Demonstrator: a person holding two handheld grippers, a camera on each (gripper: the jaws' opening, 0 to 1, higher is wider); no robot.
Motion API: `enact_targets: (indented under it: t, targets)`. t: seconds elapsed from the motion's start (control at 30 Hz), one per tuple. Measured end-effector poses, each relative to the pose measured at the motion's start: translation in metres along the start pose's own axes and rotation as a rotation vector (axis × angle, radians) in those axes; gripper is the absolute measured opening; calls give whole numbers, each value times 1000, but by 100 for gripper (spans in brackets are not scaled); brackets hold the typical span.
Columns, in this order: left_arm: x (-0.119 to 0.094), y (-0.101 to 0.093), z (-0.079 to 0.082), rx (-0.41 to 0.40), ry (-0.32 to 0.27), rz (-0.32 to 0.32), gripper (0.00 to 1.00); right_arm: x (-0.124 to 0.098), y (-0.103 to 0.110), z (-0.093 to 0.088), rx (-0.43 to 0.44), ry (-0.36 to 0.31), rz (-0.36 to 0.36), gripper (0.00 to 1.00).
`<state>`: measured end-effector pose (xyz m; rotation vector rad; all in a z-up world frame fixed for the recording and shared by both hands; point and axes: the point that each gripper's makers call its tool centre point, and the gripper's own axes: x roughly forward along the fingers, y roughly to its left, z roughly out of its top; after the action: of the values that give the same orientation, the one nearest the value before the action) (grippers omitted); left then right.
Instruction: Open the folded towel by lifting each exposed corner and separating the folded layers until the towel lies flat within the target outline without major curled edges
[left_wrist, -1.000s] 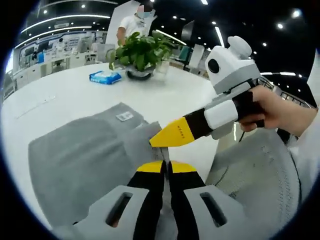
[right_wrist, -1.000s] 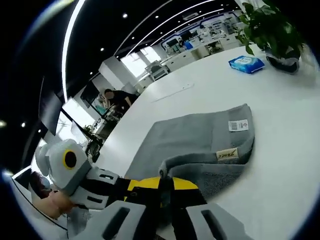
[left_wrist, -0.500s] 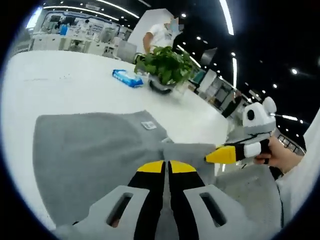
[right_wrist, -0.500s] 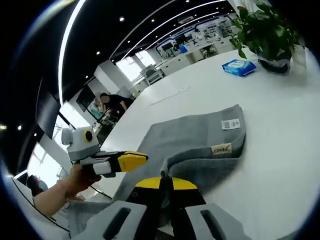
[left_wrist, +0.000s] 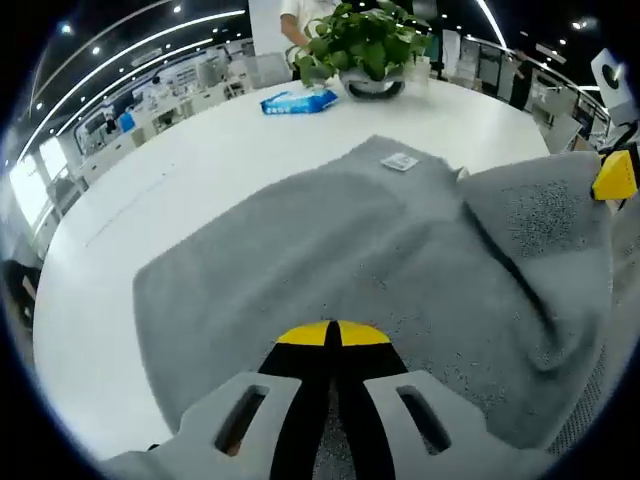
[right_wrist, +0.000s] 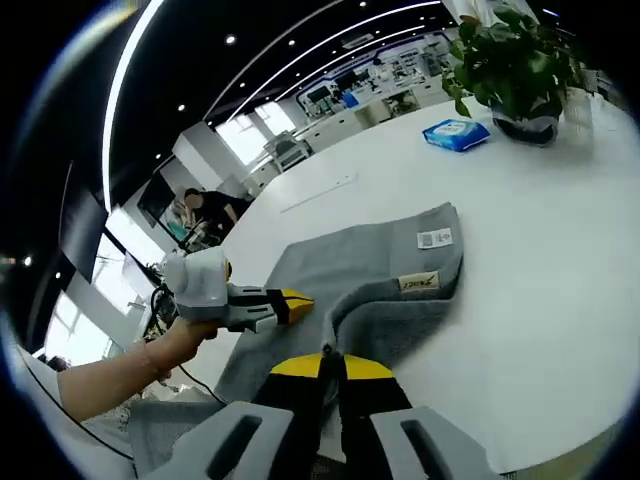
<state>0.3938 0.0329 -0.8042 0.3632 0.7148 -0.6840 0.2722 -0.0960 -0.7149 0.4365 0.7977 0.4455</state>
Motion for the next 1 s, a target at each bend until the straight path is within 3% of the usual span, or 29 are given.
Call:
enact_targets:
  t: [0.07,0.5,0.8,1.0]
  targets:
    - [1,3,2,34,-1,20,0,0,-5,-1,-6,3,-18,1]
    - [9,28,7,-17,-6,50,0,-2,-34,-10,34,18,-103,1]
    - [16,37,14,12,18,36,0,2,-57,-27,15,88,-181,1]
    - [17,38,14,47,20,17,0,5,-65,-36,52,127,-194,1]
